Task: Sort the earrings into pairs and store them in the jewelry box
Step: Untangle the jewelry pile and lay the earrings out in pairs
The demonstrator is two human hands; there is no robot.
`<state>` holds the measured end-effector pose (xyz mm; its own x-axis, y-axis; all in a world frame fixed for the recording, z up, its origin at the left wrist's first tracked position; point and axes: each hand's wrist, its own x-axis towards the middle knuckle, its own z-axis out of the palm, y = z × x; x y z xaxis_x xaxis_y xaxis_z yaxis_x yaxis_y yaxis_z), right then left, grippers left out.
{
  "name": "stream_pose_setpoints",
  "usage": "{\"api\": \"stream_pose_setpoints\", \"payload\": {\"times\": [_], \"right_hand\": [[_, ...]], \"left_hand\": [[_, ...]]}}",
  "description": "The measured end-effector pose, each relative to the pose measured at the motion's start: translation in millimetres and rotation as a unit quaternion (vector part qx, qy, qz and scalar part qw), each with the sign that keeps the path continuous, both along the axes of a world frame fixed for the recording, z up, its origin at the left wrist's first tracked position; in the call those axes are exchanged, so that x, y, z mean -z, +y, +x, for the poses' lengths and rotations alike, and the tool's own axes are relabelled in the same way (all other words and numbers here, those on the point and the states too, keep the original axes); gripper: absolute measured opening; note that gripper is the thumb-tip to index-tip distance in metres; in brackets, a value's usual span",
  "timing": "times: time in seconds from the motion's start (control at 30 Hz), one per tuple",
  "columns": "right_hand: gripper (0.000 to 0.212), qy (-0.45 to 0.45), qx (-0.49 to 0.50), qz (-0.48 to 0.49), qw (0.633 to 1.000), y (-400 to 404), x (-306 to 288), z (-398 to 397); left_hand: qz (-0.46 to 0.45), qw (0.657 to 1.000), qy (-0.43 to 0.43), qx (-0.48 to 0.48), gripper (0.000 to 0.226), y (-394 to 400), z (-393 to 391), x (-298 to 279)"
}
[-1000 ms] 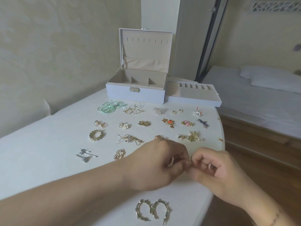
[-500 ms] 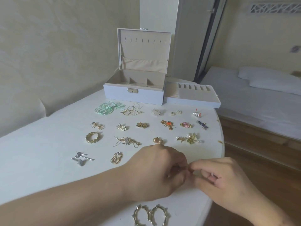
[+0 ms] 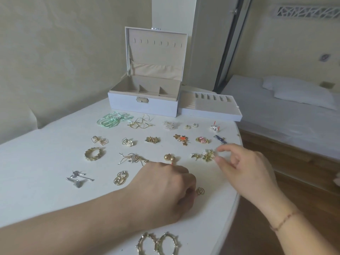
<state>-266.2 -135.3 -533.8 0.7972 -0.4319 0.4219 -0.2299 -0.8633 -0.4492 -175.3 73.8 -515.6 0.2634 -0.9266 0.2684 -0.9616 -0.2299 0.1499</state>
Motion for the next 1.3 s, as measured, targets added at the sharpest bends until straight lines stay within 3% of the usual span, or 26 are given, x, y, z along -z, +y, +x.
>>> {"api": "stream_pose_setpoints", "payload": {"times": [0.13, 0.27, 0.33, 0.5, 0.67, 0.8, 0.97, 1.1, 1.3], "right_hand": [[0.026, 0.103, 0.059, 0.027, 0.993, -17, -4, 23], [0.006, 0.162, -0.009, 0.102, 0.981, -27, -14, 40], [0.008, 0.170, -0.026, 0.129, 0.977, -31, -17, 44], [0.010, 0.120, -0.064, 0.242, 0.961, -34, -24, 41], [0.010, 0.071, -0.090, 0.372, 0.921, -37, -35, 30], [0.016, 0.036, -0.107, 0.413, 0.904, -39, -38, 26], [0.016, 0.031, -0.103, 0.399, 0.911, -41, -37, 27], [0.011, 0.085, -0.074, 0.247, 0.962, -38, -28, 31], [0.015, 0.137, -0.038, 0.141, 0.980, -40, -21, 33]], "left_hand": [[0.006, 1.000, -0.016, 0.010, 0.023, 1, 0, 0], [0.005, 1.000, -0.021, 0.014, 0.021, 0, 1, 2], [0.006, 1.000, -0.023, 0.015, 0.019, 0, 2, 2], [0.005, 1.000, -0.028, 0.012, 0.019, 0, 4, 3], [0.003, 1.000, -0.026, 0.013, 0.018, 0, 3, 3], [0.001, 1.000, -0.026, 0.016, 0.017, -1, 3, 3], [0.005, 0.999, -0.029, 0.017, 0.019, 0, 3, 3], [0.010, 0.999, -0.032, 0.017, 0.019, 0, 2, 3], [0.011, 0.999, -0.046, 0.020, 0.019, 1, 1, 3]]}}
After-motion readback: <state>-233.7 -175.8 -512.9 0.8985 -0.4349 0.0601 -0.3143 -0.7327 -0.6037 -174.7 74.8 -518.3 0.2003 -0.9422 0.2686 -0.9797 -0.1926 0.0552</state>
